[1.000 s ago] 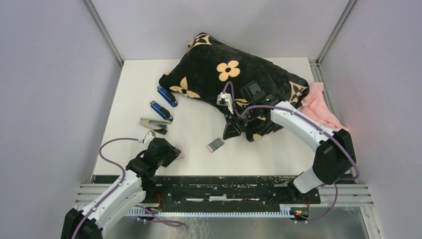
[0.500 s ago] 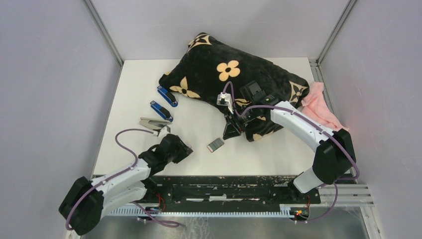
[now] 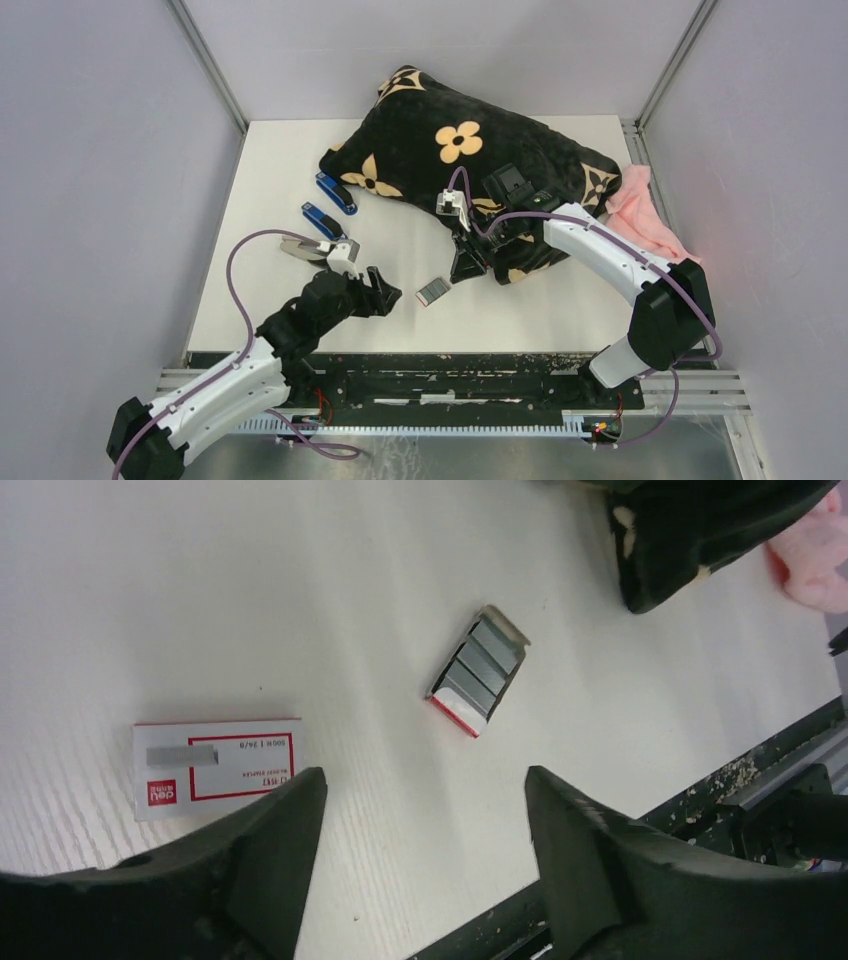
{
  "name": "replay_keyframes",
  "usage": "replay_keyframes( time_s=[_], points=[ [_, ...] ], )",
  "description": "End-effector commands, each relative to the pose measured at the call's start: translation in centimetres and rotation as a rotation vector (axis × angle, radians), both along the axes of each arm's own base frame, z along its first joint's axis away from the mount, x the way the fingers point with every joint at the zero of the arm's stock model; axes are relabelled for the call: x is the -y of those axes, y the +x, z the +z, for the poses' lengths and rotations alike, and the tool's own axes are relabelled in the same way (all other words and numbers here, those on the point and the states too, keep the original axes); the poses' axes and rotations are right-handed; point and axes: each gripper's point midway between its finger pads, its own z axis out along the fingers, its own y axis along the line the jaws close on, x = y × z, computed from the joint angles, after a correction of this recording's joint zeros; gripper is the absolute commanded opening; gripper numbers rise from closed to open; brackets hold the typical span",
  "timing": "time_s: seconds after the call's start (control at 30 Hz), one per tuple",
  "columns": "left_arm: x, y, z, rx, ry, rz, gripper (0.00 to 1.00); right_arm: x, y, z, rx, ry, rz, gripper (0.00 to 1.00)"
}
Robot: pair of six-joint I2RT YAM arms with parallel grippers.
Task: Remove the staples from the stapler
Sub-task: Adjust the shell at the center of the board.
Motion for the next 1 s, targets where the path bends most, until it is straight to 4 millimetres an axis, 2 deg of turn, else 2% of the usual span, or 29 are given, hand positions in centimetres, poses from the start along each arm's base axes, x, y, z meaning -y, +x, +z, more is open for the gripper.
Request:
replay_keyframes(
  time_s=[0.0,0.07,0.13,0.3,0.5,0.8,0.9,0.97],
  points=[
    [-1.1,1.8,1.6,0.187,0.075,-0.005,0.88,-0.2,0.2,1.8,0.062,0.048,0.031,0.31],
    [-1.5,2.4,2.0,0.211,0.092,0.017,0.96,-0.1,0.2,1.8,0.063,0.049,0.033,0.31],
    [-2.1,3.0,2.1,0.216,0.117,0.044,0.99,-0.1,0.3,1.7,0.063,0.047,0.032,0.31],
    [-3.0,4.1,2.0,0.187,0.094,0.123,0.99,-0.1,0.3,1.6,0.060,0.045,0.035,0.31],
    [-5.1,5.1,-0.1,0.103,0.142,0.245,0.99,-0.1,0.3,1.5,0.056,0.045,0.035,0.31],
    [-7.0,5.8,-1.2,0.057,0.190,0.337,0.99,-0.1,0.3,1.5,0.054,0.046,0.037,0.31],
    [-7.0,5.8,-2.4,0.015,0.198,0.331,1.00,-0.1,0.3,1.5,0.053,0.045,0.036,0.31],
    [-6.6,5.8,-3.0,-0.008,0.189,0.312,0.96,-0.1,0.3,1.5,0.054,0.047,0.036,0.31]
  ],
)
